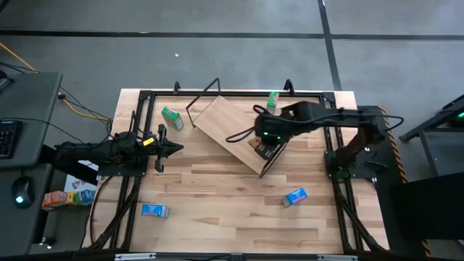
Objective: Stack cereal on shelf
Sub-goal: Put the yellow cereal box on the shelf aligned with the other yellow cereal box
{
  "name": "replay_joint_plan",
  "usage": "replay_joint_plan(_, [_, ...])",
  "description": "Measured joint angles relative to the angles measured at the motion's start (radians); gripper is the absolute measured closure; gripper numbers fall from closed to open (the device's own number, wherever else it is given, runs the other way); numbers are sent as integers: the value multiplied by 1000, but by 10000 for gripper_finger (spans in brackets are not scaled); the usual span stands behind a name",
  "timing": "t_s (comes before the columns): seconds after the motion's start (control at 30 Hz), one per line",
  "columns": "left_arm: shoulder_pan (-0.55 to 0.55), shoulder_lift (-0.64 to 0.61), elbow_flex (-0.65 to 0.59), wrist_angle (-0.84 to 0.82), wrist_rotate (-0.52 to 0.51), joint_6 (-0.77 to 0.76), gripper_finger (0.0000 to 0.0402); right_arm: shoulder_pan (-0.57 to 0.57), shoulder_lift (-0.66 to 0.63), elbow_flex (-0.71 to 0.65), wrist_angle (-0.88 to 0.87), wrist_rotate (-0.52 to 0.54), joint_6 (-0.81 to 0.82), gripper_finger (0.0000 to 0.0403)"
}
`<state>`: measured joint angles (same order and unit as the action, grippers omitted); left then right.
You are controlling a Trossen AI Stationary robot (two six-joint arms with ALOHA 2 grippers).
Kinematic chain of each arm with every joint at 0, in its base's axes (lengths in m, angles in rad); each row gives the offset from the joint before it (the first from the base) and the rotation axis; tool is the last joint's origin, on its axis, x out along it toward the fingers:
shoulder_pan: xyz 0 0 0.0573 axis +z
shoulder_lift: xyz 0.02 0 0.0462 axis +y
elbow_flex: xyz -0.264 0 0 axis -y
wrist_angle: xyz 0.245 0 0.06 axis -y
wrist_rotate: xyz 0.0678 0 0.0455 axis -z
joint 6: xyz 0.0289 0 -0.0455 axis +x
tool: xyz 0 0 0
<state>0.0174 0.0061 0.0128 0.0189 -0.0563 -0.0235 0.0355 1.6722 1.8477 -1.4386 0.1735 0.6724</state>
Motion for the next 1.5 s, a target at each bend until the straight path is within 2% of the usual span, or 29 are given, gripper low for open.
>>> replay_joint_plan(0.27, [0,0,0,0,0,0,401,-58,111,0,-49,9,0,320])
replay_joint_plan(0.67, [0,0,0,0,0,0,401,-77,195,0,-73,-35,0,320])
replay_joint_plan(1.13, [0,0,0,0,0,0,401,-81,199,-128,-17,-73,31,320])
replay_joint_plan(1.37, [0,0,0,0,0,0,401,-82,199,-137,80,-68,34,320])
replay_joint_plan(1.5, [0,0,0,0,0,0,401,-86,199,-137,71,-46,34,320])
